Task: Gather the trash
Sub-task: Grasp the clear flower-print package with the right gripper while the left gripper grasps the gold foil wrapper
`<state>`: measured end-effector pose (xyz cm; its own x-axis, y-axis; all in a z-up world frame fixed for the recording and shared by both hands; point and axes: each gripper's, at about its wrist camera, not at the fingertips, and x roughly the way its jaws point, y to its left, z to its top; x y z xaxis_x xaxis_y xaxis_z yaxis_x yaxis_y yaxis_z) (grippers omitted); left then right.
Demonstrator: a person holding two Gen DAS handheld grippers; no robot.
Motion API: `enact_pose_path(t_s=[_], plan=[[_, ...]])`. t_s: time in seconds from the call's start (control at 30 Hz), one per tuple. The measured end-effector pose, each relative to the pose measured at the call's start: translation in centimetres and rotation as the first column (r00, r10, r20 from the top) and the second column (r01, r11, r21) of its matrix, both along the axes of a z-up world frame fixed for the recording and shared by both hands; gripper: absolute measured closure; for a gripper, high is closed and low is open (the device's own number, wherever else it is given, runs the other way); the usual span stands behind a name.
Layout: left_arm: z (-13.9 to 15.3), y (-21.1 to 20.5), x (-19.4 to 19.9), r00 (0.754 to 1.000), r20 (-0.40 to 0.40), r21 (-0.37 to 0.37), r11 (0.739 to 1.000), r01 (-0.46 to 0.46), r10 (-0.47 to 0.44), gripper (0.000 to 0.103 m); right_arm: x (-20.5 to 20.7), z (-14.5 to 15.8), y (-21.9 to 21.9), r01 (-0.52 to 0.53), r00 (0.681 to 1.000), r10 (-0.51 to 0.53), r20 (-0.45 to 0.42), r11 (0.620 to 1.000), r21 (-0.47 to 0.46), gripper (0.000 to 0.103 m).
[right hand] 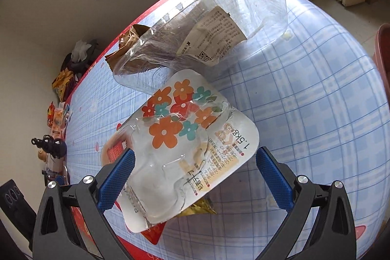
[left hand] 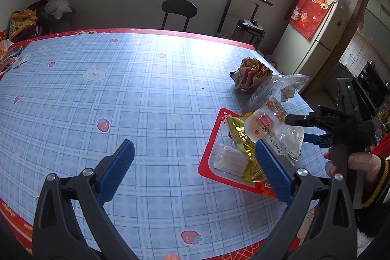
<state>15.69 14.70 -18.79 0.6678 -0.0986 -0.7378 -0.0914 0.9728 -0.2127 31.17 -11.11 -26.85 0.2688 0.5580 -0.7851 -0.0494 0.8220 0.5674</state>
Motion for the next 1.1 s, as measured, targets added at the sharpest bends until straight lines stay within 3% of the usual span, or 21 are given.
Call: enact_pose_path(t_s=[0.1, 0.2, 0.33, 0.43, 0.73, 1.1], plan=[[-0.5, 0.0, 0.2, 1.0, -0.01, -0.005, 1.0, 0.007, -0.007, 0.005, 0.3, -0.7, 0.7, -0.004, 1.0, 0.005, -0.02, 0.999, 0.037, 0.007], [-0.9, 0.0, 0.3, 1.0, -0.019, -0.007, 1.0, 0.012, -0.012, 0.005, 0.3, -0.9, 0.6, -0.004, 1.0, 0.006, -0.025, 0.995, 0.096, 0.026], [-1.3, -0.2, 0.6, 0.999, -0.029, -0.01, 1.0, 0.021, -0.021, 0.005, 0.1, 0.0, -0.8, 0.013, 1.0, -0.012, -0.011, 0.99, 0.138, 0.061], [-1.5, -0.6, 0.9, 0.999, -0.036, -0.012, 0.999, 0.033, -0.033, 0.005, -0.4, 1.1, -1.9, 0.022, 1.0, -0.025, 0.018, 0.987, 0.161, 0.07], [-2.7, -3.1, 1.9, 0.991, -0.072, -0.03, 0.993, 0.11, -0.112, 0.006, -2.0, 4.1, -5.5, 0.055, 0.993, -0.075, 0.095, 0.979, 0.197, 0.07], [-4.3, -6.4, 5.7, 0.974, -0.126, -0.174, 0.971, 0.165, -0.188, 0.009, -3.6, 6.3, -10.6, 0.108, 0.977, -0.133, 0.165, 0.983, 0.151, 0.07]])
